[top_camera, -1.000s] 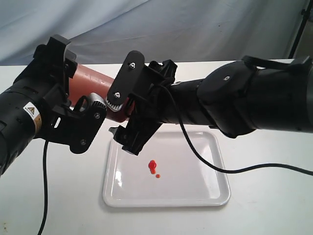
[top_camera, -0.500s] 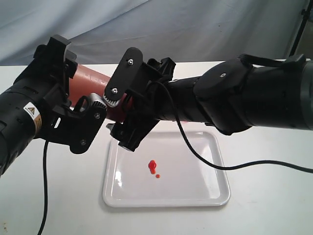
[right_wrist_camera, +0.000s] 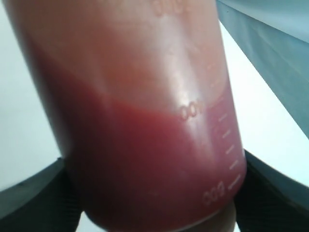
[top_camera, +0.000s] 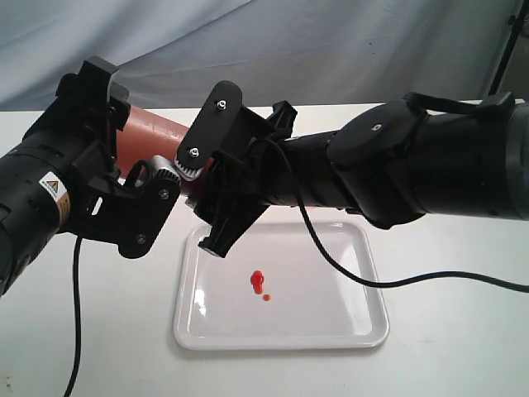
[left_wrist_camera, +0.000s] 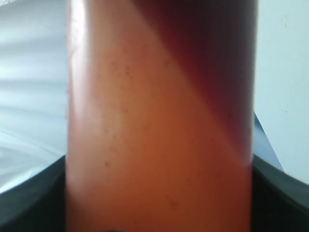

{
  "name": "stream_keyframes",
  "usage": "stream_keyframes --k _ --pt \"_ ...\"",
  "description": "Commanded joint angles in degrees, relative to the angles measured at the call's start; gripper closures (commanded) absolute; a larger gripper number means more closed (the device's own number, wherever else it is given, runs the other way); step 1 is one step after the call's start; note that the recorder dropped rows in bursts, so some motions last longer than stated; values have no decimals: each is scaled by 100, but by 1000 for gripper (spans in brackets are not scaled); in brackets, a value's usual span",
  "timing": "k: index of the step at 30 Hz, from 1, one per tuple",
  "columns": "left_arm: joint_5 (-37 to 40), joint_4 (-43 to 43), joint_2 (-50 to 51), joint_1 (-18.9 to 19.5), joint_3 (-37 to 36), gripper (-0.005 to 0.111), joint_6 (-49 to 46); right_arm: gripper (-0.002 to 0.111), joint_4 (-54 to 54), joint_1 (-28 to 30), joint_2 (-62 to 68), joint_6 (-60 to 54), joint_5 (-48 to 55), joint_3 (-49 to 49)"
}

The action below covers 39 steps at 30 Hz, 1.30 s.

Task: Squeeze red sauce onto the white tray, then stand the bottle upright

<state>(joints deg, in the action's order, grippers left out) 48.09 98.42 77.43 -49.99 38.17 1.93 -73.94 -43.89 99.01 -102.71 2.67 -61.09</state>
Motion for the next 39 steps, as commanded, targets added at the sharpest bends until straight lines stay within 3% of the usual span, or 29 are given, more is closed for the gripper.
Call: stream_keyframes --k 1,2,14,18,24,27,35,39 --pt "79 153 -74 -26 48 107 109 101 48 43 -13 -49 390 -36" --pt "57 153 -74 -26 48 107 109 108 48 43 -13 -49 417 -36" --pt "7 153 -74 -26 48 107 97 107 -18 43 -13 -49 215 -36" --pt "7 153 -74 -26 48 107 97 88 -6 43 -13 -93 200 -36" --pt "7 153 -74 -26 48 107 97 27 117 43 -13 -116 200 -36" --pt "7 153 -74 -26 48 107 97 14 117 43 -13 -116 188 -36" --pt "7 153 -74 -26 48 107 97 16 132 43 -13 -116 188 -36" --pt "-17 153 -74 -26 48 107 99 30 132 43 -26 -116 112 -36"
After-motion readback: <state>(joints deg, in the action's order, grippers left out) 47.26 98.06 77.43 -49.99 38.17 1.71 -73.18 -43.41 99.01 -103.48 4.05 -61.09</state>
